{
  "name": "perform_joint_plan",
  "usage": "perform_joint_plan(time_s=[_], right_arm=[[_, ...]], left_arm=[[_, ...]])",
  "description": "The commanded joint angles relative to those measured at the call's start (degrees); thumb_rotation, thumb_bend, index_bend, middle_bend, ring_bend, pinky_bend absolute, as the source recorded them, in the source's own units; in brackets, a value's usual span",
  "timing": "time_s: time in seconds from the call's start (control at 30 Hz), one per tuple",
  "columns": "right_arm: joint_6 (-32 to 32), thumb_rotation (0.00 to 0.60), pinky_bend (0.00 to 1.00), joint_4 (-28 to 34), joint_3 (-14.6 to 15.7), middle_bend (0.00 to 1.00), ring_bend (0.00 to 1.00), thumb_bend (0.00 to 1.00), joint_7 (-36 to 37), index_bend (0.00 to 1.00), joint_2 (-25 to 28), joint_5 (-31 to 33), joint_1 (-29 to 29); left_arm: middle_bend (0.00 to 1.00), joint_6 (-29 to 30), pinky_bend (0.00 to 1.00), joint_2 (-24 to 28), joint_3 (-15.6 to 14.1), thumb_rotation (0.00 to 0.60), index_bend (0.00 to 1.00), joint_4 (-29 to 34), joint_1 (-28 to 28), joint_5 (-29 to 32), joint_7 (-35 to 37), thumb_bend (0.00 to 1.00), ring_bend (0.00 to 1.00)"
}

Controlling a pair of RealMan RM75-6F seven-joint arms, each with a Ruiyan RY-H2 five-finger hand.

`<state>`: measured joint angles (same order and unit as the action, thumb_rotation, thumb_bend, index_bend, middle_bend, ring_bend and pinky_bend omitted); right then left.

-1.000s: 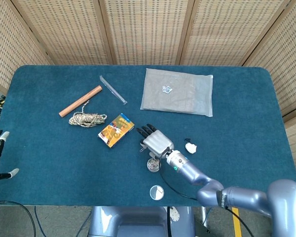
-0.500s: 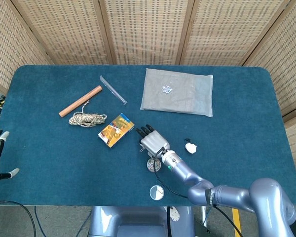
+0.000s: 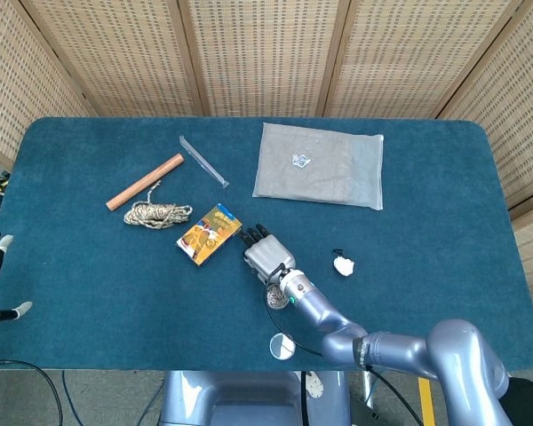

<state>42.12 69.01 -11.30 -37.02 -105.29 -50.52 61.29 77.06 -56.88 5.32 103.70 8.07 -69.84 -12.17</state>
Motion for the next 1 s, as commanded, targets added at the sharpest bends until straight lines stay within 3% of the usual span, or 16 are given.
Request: perform_joint_plan(time_s=[0.03,0.5,0.73,1.0], right_arm=[[-0.1,0.6,0.0,-0.9,-0.3,0.0,0.0,0.35,-0.1,0.49,-0.8,0.8,0.7],[-1.3,0.6,0.0,-5.9,0.9,0.0,0.0,0.35,-1.1,0.49,-3.7,3.2,2.5],[-0.3,0.6,0.0,-5.9,1.6,0.0,0.0,0.43,-1.1,0.67,-3.3,2.1,2.1],[1.9,0.6,0.0,-2.8,1.5,0.0,0.0,0.43,-1.3,0.67,-0.9,1.5,1.3]], left_arm=[[0.0,-0.1,0.0,0.0,0.0,0.6,0.0,-0.1,0.1,0.2,0.0,0.0,0.0],[0.0,-1.0,0.0,-0.1,0.2,0.6,0.0,-0.6,0.7,1.3,0.2,0.0,0.0],[0.0,-0.9,0.0,-0.1,0.1,0.6,0.0,-0.5,0.8,1.4,0.0,0.0,0.0],[0.0,-0.2,0.0,0.0,-0.3,0.6,0.0,0.0,0.6,0.7,-0.1,0.0,0.0]])
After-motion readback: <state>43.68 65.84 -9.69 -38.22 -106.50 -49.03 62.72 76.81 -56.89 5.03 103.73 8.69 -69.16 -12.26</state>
